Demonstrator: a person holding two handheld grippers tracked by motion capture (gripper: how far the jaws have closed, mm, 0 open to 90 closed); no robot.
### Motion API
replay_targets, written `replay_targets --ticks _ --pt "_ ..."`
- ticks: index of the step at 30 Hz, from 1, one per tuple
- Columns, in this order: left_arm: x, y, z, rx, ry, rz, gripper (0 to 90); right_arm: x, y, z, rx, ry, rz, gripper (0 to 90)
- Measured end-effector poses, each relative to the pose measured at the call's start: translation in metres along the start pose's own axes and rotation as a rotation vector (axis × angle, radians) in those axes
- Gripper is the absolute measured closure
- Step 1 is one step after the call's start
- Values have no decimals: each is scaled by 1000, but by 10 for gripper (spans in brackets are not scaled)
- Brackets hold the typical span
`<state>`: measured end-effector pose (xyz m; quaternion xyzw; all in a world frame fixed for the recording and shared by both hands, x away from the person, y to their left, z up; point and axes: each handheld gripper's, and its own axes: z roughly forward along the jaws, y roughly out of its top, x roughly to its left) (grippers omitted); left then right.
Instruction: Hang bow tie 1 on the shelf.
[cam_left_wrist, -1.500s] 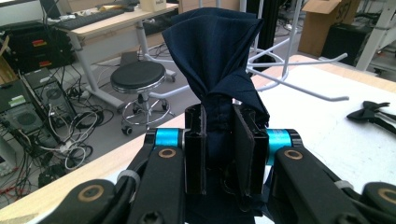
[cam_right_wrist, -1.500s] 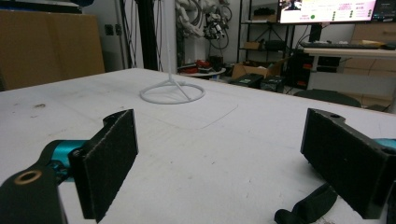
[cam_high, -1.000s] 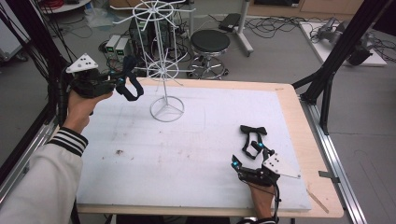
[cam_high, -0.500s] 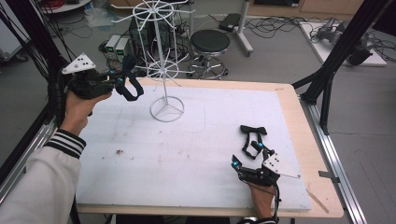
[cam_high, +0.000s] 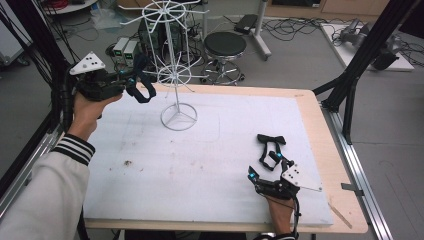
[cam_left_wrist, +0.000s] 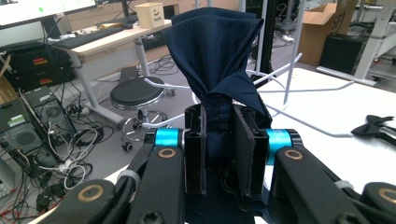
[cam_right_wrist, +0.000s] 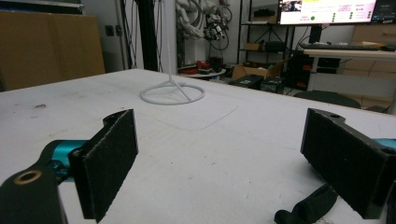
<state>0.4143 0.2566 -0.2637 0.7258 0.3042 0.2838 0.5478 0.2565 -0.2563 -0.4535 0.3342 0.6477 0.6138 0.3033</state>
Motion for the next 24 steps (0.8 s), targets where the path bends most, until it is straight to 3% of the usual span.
replay_targets --ticks 9,13,24 --pt "8 -7 11 7 18 6 751 0 0 0 -2 1 0 103" --pt "11 -9 15 2 18 -11 751 0 0 0 -2 3 0 103" --pt "9 -8 28 33 13 20 751 0 0 0 -2 4 6 103"
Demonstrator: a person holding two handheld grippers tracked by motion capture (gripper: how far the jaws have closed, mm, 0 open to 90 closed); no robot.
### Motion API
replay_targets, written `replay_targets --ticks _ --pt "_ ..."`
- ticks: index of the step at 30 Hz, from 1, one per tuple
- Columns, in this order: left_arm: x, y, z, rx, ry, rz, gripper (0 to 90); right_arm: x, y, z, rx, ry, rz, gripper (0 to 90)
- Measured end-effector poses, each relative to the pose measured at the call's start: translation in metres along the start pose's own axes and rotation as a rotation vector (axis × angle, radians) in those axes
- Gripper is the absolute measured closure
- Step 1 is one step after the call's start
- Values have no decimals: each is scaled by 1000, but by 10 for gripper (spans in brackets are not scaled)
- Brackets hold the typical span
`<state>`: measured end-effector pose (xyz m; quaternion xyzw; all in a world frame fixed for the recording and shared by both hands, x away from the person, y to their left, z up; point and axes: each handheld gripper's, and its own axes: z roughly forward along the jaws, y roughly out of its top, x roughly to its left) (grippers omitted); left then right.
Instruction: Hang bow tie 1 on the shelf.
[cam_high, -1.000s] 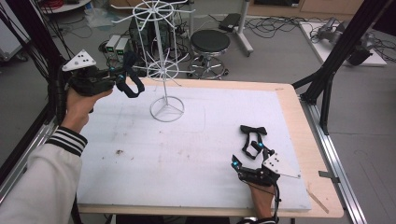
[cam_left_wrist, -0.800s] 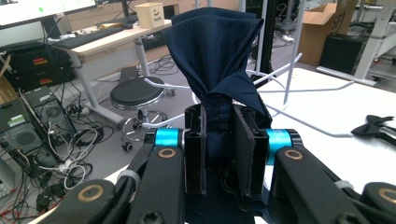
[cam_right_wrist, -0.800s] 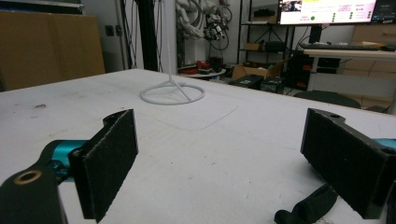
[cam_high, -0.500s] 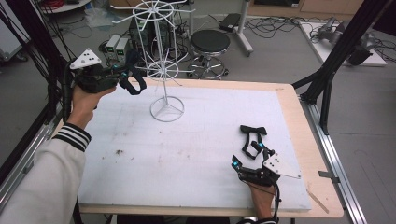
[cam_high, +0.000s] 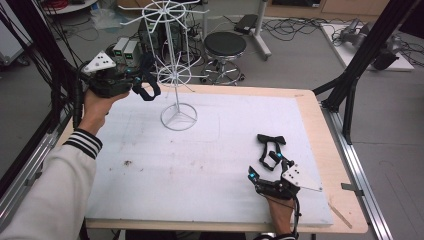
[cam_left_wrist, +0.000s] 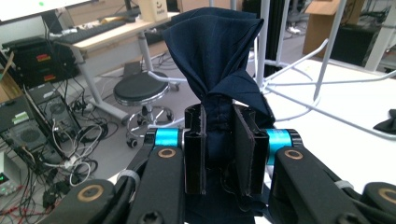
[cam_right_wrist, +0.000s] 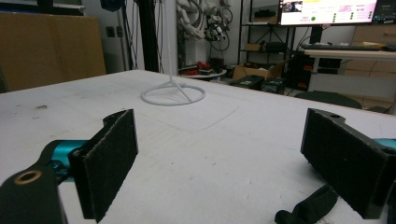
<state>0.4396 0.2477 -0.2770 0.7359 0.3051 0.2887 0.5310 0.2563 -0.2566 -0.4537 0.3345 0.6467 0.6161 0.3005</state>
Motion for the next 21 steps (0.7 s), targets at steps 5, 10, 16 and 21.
replay_targets --ticks 5,10,16,21 --pt "-1 -1 5 5 -3 -2 750 0 0 0 1 2 3 103" --pt "-2 -1 7 13 0 -6 750 0 0 0 0 1 4 103" --pt "-4 -1 8 18 -12 -21 748 0 0 0 0 1 5 104" --pt "-6 0 9 24 -20 -24 744 0 0 0 0 0 4 103"
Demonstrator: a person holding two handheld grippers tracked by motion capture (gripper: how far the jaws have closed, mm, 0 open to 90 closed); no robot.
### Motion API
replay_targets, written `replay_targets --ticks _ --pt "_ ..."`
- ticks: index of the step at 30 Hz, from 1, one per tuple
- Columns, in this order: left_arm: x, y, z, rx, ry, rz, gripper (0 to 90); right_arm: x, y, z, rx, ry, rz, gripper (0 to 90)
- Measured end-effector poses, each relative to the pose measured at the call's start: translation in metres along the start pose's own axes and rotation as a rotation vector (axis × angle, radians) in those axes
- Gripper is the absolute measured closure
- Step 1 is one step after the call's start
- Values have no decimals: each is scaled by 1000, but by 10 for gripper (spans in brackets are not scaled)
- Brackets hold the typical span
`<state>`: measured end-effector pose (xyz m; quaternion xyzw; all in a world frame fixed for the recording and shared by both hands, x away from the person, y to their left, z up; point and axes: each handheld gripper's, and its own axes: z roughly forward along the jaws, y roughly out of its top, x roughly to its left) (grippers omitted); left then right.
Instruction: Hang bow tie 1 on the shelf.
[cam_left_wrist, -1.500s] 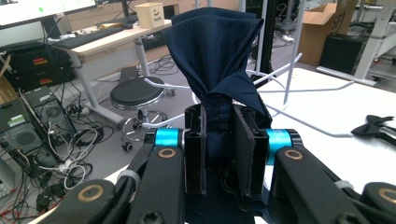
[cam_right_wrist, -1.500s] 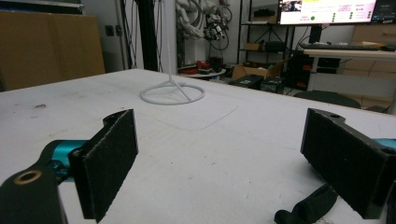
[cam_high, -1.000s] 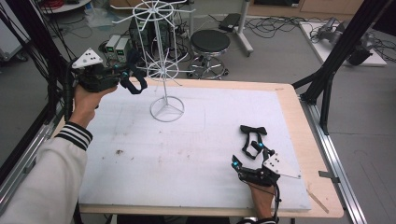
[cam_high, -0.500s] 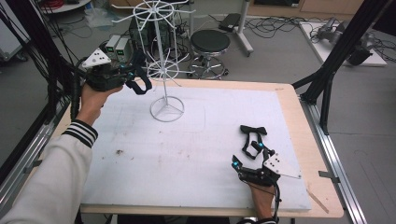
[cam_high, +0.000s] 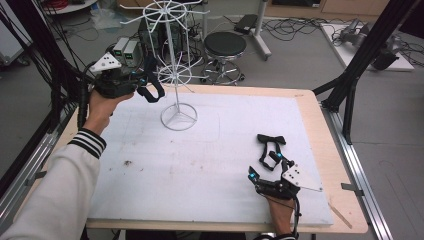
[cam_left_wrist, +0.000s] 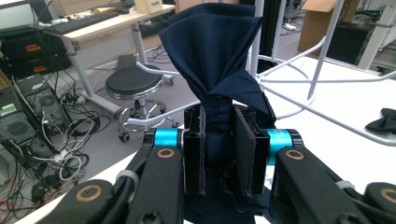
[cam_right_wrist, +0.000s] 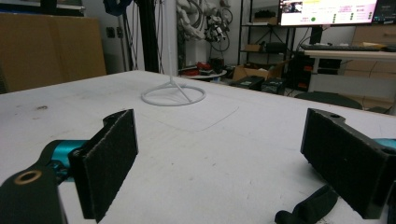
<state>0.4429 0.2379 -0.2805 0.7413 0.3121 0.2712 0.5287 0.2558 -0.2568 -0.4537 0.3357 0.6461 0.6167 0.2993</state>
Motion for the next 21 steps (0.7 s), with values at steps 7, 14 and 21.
replay_targets --ticks 7,14,21 --pt "-3 1 2 10 -6 -24 734 0 0 0 -1 2 0 103" --pt "-7 5 3 19 -12 -23 694 0 0 0 -3 1 -2 103" --pt "-11 6 3 62 9 -36 442 0 0 0 -5 1 -4 103"
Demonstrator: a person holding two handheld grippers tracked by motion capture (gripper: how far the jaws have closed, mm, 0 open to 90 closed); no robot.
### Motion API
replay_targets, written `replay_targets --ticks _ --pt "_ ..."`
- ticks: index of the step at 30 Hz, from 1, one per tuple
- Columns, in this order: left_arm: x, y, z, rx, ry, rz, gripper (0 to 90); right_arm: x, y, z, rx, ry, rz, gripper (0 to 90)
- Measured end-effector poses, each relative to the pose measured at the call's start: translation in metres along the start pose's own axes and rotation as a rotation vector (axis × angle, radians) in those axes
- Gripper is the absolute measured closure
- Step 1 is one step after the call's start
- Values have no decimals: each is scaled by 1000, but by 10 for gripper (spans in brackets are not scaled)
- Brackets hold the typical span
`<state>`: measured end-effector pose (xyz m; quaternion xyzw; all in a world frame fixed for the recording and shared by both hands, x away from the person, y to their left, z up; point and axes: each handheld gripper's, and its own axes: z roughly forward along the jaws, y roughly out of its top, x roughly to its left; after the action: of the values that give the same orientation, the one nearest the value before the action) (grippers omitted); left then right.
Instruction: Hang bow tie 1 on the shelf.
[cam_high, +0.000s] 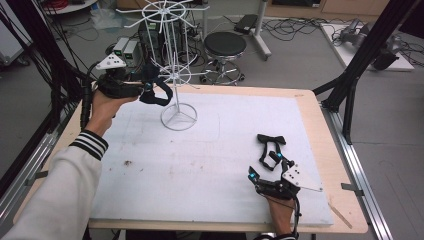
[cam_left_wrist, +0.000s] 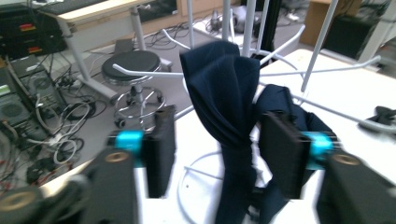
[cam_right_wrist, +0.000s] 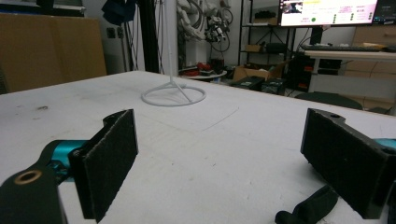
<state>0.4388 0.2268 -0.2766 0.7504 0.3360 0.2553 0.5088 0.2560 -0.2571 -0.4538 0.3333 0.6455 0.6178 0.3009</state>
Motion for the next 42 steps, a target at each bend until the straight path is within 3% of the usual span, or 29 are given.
replay_targets --ticks 8,19,26,38,42 --pt "-3 3 -9 -1 2 15 271 0 0 0 -2 -2 -2 103" --pt "-6 7 -17 -10 4 20 200 0 0 0 1 0 -1 103" --pt "-11 4 -25 -66 -20 31 168 0 0 0 2 -3 3 103" --pt "-18 -26 -53 -168 -79 6 154 0 0 0 3 -6 2 103" --pt "-24 -36 -62 -195 -93 18 154 0 0 1 4 -8 2 103"
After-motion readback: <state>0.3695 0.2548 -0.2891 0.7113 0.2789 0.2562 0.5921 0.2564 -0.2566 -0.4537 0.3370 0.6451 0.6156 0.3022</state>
